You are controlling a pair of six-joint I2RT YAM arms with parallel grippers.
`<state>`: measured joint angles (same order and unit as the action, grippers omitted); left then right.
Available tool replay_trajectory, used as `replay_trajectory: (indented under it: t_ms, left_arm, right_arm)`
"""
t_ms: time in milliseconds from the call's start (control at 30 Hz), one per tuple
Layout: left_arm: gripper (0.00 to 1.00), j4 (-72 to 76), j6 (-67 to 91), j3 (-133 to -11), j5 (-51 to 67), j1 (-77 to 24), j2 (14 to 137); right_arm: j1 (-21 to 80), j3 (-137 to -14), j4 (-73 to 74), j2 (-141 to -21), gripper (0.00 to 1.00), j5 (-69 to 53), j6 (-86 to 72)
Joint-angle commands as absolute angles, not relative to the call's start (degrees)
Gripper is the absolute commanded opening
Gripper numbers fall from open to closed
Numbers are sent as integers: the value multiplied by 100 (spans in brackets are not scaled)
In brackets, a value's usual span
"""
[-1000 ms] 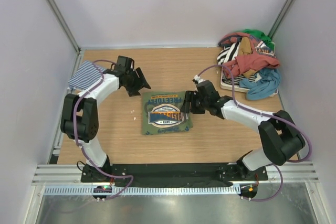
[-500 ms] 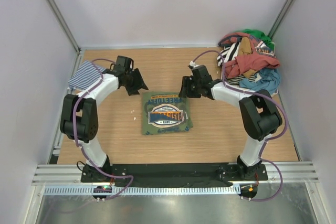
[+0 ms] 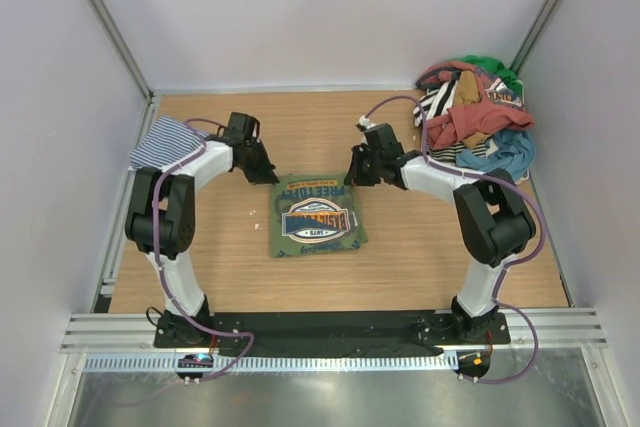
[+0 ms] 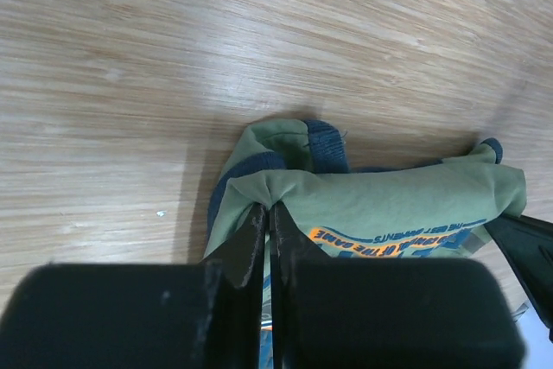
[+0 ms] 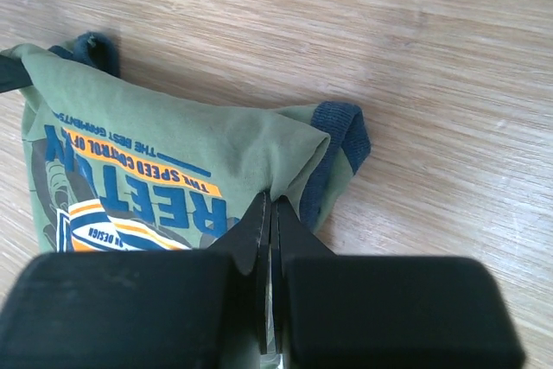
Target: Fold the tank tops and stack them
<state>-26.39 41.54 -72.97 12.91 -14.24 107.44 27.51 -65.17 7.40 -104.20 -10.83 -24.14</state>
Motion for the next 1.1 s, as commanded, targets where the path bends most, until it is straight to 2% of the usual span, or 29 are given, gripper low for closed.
replay_trajectory:
  t_ms: [0, 167, 333, 633, 667, 700, 733, 767, 800, 833, 867, 967, 1067]
  left_arm:
    - [0, -2496, 4078, -7384, 1188, -1441, 10398]
    - [0, -2514, 4069, -7198, 1072, -1503, 9809]
    - [0, -2575, 4061, -7312, 967, -1529, 9659]
    - [0, -2689, 4069, -8041, 1054, -1529, 10757]
    - [1, -2733, 4052, -8181, 1133, -1529, 10923]
    - [7, -2768, 4008, -8252, 1169, -1529, 10951]
    - [11, -2777, 3947, -8279, 1230, -1547, 10934]
    - [16, -2830, 3885, -8253, 1013, -1573, 10864]
    - [28, -2874, 3867, -8201, 793, -1608, 10602]
    - [37, -2883, 3858, -8113, 626, -1643, 10443]
    - [49, -2900, 3850, -7938, 494, -1687, 10285]
    - [57, -3111, 3893, -7638, 142, -1810, 9634]
    - [57, -3164, 3964, -7166, 53, -2179, 9028]
  right_arm:
    - [2733, -6531, 466, -9889, 1, -1125, -2399]
    - [2733, -6337, 483, -9301, 1, -792, -2391]
    - [2725, -6354, 544, -9219, 1, -563, -2382]
    - [2462, -6838, 449, -10168, 5, -335, -2724]
    - [2426, -6873, 413, -10212, 9, -334, -2768]
    - [2400, -6899, 404, -10248, 35, -360, -2803]
    - [2356, -6917, 430, -10265, 50, -439, -2847]
    - [2355, -6900, 439, -10196, 57, -500, -2830]
    - [2364, -6856, 448, -10117, 63, -527, -2804]
    - [2356, -6768, 422, -10021, 64, -519, -2795]
    - [2355, -6567, 404, -9767, 66, -501, -2795]
    - [2364, -6145, 396, -9266, 67, -807, -2795]
    - [2434, -5628, 247, -8896, 54, -1352, -2812]
